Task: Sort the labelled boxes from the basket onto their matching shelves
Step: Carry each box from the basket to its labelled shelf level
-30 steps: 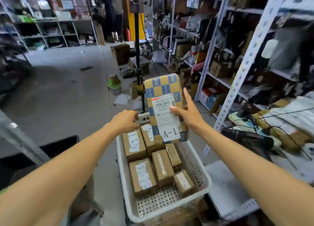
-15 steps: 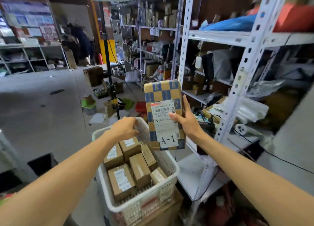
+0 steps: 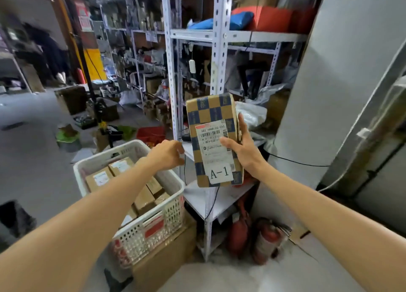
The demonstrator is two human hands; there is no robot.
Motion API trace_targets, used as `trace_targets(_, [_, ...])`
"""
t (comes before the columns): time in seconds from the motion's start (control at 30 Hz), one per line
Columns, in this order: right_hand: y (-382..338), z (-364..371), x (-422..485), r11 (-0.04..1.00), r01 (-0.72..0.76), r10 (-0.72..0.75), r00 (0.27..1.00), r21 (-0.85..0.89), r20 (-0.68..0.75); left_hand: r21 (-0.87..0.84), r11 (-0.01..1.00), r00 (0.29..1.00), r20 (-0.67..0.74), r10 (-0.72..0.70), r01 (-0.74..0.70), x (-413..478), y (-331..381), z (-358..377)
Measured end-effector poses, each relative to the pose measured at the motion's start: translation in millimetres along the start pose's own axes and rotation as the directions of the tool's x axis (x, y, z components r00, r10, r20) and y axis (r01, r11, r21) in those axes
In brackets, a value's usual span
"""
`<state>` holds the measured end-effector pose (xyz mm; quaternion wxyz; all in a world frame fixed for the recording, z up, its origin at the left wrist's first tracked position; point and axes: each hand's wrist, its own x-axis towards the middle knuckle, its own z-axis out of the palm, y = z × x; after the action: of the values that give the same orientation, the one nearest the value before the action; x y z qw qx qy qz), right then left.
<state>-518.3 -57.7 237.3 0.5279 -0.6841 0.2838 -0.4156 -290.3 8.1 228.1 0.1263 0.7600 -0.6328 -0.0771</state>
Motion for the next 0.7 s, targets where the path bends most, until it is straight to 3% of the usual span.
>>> trace_targets(0.23, [-24,-122,-78,0.999,0.002,-0.016,0.96,-0.05,-0.28,0.024,0.976,0.972,0.106,0.21,-0.214,16,132,23])
trace_targets(0.43, [-49,-229,-170,0.994,-0.032,-0.035,0.819,-0.106,-0.572,0.011,0.89,0.883,0.134,0.45,-0.456,30,279,48])
trace_targets(0.7, [-91,-318,-298,0.93,-0.231,-0.143,0.488,-0.286,-0.861,-0.168,0.582,0.547,0.211,0.81,-0.796,21,479,96])
